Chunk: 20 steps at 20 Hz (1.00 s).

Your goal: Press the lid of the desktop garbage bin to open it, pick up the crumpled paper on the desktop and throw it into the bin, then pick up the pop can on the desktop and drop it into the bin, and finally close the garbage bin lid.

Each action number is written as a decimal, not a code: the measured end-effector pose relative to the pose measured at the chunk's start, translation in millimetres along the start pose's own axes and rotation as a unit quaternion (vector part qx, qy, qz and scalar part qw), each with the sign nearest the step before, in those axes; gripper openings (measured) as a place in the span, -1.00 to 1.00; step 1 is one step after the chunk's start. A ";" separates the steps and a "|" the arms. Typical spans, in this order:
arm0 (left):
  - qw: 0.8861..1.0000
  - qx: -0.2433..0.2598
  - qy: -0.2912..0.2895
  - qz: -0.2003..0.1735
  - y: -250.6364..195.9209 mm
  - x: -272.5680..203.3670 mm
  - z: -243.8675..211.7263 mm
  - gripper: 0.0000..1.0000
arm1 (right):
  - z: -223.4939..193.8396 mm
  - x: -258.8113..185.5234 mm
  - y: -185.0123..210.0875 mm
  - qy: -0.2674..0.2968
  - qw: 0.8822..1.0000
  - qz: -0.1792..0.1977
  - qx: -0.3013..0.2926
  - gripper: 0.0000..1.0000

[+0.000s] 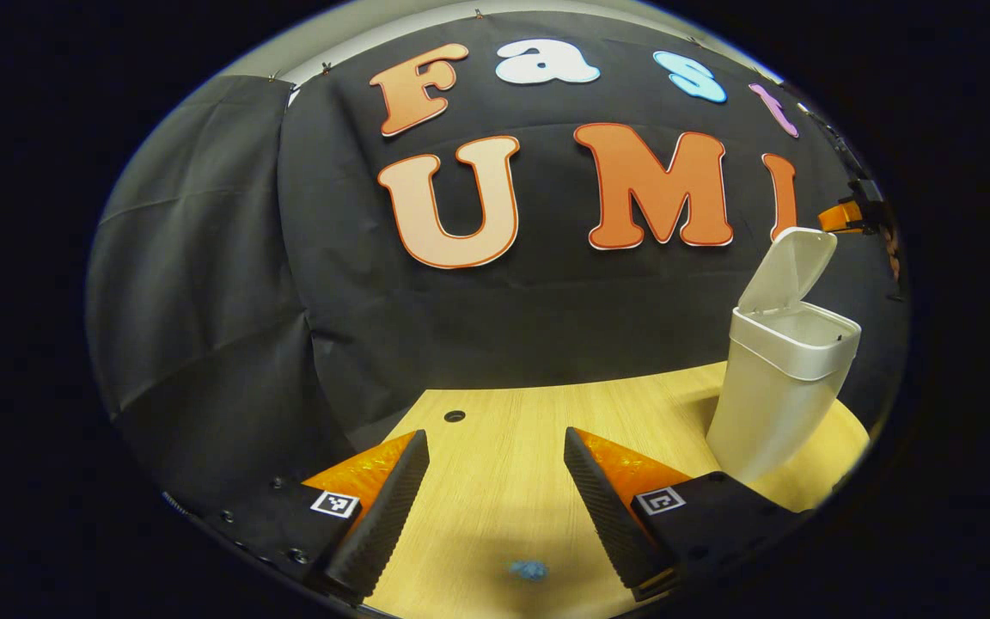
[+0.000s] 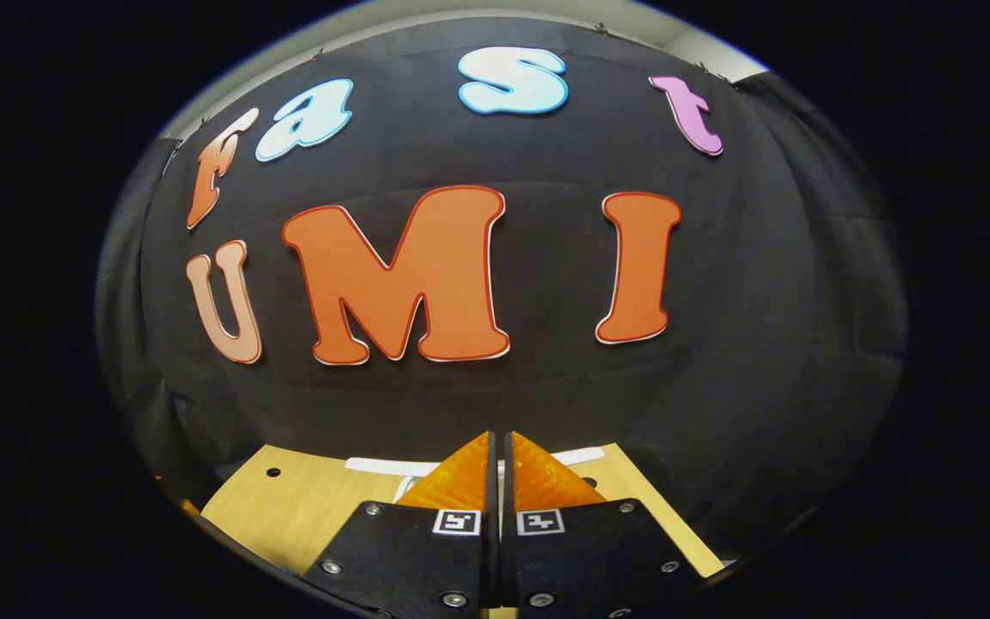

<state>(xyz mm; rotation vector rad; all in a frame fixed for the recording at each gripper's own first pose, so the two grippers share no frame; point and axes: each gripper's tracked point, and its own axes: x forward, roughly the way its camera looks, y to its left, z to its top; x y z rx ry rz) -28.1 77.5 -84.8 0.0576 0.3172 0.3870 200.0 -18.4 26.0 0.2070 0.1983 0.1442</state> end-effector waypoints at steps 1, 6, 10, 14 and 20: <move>1.000 0.000 -0.002 -0.004 5.7 1.0 -0.4 1.00 | 0.4 -5.6 2.2 -0.002 1.000 -0.005 0.003 -0.99; 1.000 -0.010 -0.002 -0.026 22.2 9.4 -3.0 1.00 | -5.8 -33.2 20.2 -0.007 1.000 -0.009 0.004 -0.98; 0.999 -0.008 -0.003 -0.048 26.3 15.5 -5.0 0.99 | -33.6 -49.9 31.9 0.016 1.000 -0.016 -0.004 -0.33; 0.997 -0.005 0.003 -0.073 25.8 20.9 -12.1 1.00 | -55.9 -70.6 63.4 0.015 1.000 0.024 0.003 0.47; 0.994 -0.009 0.025 -0.110 26.9 28.5 -32.5 1.00 | -78.8 -103.2 104.4 -0.011 0.998 0.057 -0.035 0.94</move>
